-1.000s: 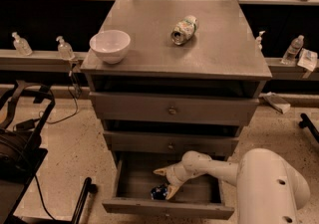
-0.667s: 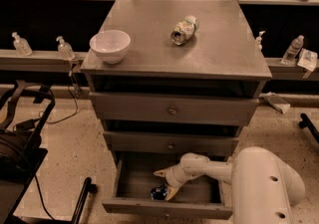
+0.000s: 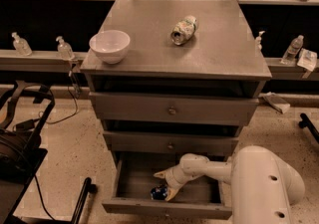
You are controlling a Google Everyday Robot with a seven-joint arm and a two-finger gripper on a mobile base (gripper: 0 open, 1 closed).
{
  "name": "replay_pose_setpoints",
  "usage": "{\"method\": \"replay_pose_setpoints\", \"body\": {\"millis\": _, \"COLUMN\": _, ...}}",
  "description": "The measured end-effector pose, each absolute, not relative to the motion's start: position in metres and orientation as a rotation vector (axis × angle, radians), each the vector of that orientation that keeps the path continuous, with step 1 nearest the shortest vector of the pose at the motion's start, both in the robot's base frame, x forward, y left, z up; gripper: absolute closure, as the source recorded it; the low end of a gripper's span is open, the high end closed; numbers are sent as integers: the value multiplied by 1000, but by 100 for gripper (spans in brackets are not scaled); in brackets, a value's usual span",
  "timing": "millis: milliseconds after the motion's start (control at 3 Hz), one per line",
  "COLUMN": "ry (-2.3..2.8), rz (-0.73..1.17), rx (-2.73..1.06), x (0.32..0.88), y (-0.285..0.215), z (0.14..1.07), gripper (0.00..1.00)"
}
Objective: Pick pepsi can from bottom drawer and place on counter
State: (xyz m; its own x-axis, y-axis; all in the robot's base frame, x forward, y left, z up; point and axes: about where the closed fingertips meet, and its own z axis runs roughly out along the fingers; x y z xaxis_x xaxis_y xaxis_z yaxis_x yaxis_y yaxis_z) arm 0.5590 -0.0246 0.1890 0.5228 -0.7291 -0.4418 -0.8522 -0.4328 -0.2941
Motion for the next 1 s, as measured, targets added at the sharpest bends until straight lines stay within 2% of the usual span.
{"method": "replay_pose_setpoints", "body": {"millis": 333, "ry": 1288, "rz": 341, "rx": -2284, "x": 559, "y": -25, "z": 189, "gripper": 28}}
{"method": "replay_pose_setpoints", "body": {"millis": 667, "ry": 1288, "rz": 341, "rx": -2284, "x": 559, "y": -25, "z": 190, "gripper": 36}}
{"method": "replay_pose_setpoints", "body": {"millis": 1000, "ry": 1315, "rz": 312, "rx": -2269, "x": 550, "y": -25, "z": 190, "gripper": 32}}
